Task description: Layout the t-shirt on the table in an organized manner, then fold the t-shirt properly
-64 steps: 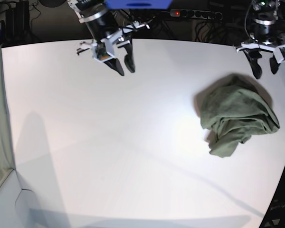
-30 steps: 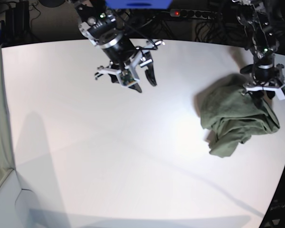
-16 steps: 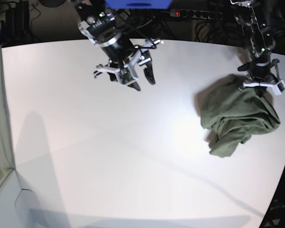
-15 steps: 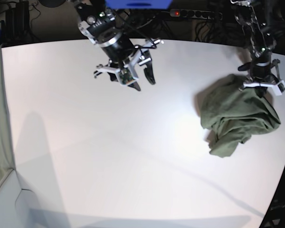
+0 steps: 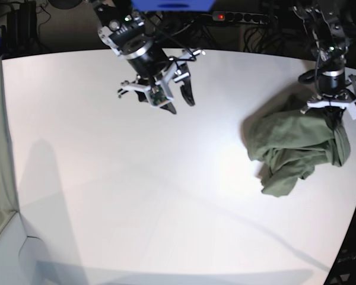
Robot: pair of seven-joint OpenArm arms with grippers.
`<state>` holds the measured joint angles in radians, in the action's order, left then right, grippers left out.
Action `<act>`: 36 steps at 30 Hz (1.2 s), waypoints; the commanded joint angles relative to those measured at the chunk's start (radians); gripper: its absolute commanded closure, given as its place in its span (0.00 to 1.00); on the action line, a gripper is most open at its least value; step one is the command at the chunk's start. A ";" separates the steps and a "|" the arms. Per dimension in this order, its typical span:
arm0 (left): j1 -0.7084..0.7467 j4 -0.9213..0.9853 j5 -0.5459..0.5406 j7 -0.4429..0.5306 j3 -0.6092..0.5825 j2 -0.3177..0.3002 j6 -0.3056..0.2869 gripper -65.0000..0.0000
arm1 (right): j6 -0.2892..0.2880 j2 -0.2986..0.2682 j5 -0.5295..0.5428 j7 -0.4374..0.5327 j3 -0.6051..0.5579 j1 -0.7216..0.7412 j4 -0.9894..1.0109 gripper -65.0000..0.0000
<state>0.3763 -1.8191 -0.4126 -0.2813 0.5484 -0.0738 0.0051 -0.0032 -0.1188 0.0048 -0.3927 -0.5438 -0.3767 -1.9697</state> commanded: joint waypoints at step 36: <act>0.161 0.035 -0.002 0.032 0.186 0.061 -0.004 1.00 | -0.002 0.255 0.002 0.018 -0.356 0.427 0.531 0.43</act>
<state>0.5362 -1.7687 -0.4126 -0.2737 0.7303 -0.0040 0.0006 -0.0036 0.1150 0.0067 -0.3962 -0.9005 0.0387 -1.4231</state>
